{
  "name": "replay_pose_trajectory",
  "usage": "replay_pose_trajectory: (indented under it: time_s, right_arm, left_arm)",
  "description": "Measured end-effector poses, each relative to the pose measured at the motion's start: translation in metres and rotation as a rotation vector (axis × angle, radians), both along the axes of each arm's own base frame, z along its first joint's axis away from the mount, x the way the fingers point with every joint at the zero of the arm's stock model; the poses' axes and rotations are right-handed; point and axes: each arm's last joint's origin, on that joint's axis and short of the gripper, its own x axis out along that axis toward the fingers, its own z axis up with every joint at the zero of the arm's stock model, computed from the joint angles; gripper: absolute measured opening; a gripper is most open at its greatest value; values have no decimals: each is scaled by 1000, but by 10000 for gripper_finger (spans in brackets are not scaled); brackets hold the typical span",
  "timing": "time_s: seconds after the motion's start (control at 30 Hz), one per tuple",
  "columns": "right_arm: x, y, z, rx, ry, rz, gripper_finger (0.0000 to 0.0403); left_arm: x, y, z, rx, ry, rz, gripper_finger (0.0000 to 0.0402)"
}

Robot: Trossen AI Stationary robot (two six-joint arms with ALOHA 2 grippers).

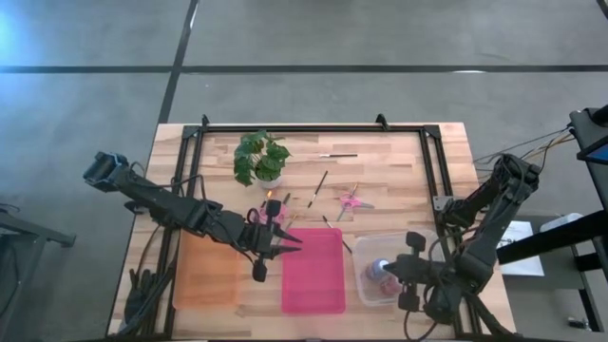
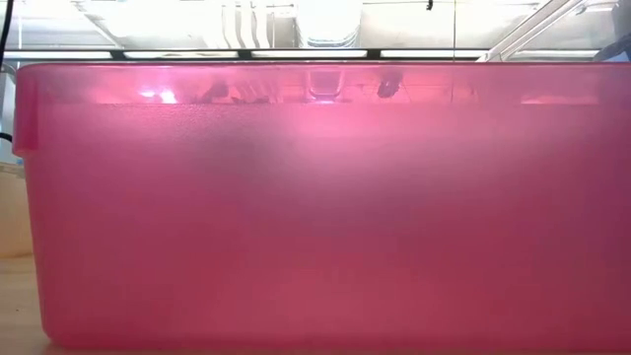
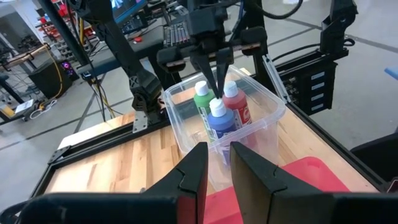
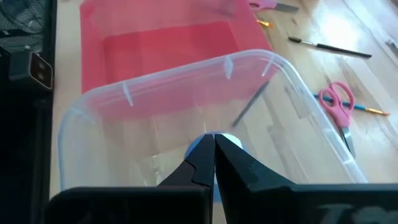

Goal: Pick & Place Paint Supplies
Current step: Put the left pink scissors into the pink bin

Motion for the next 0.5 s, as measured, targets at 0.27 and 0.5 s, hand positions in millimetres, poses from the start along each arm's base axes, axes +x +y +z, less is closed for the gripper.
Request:
replay_pose_trajectory:
  time_s: [0.27, 0.5]
  right_arm:
    - [-1, -1, 1, 5, -2, -5, 8]
    - [-1, -1, 0, 3, 8, -4, 8]
  left_arm:
    - [0, 0, 0, 0, 4, -6, 75]
    - [0, 0, 0, 0, 5, -6, 75]
